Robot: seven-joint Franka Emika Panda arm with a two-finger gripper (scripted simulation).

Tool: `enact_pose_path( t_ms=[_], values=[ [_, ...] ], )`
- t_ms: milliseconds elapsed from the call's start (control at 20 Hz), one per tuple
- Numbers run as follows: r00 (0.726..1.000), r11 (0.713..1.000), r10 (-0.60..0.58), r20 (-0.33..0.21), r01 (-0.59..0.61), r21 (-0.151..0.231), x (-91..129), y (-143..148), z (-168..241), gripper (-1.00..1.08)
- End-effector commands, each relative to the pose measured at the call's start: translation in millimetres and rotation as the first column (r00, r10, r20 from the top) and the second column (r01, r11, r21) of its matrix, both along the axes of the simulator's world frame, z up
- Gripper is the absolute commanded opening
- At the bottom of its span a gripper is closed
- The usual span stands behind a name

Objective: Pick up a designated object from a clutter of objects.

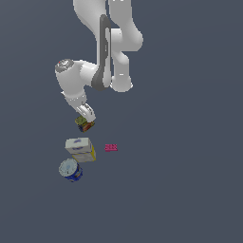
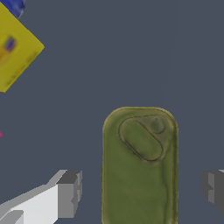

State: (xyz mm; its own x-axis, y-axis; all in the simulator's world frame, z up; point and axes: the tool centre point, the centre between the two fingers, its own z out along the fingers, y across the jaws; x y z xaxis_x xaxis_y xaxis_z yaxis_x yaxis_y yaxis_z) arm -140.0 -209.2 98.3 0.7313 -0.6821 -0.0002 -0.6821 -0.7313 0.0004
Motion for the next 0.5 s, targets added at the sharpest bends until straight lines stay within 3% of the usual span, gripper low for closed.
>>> enact_pose_path(
  t_ms=[0, 450],
  values=[
    [1.0, 1.0, -0.001, -0.001, 0.001, 0.0, -0.7, -0.2, -9.1, 1.0],
    [1.0, 1.0, -0.004, 0.0, 0.004, 0.0, -1.3, -0.3, -38.8, 1.0]
  ],
)
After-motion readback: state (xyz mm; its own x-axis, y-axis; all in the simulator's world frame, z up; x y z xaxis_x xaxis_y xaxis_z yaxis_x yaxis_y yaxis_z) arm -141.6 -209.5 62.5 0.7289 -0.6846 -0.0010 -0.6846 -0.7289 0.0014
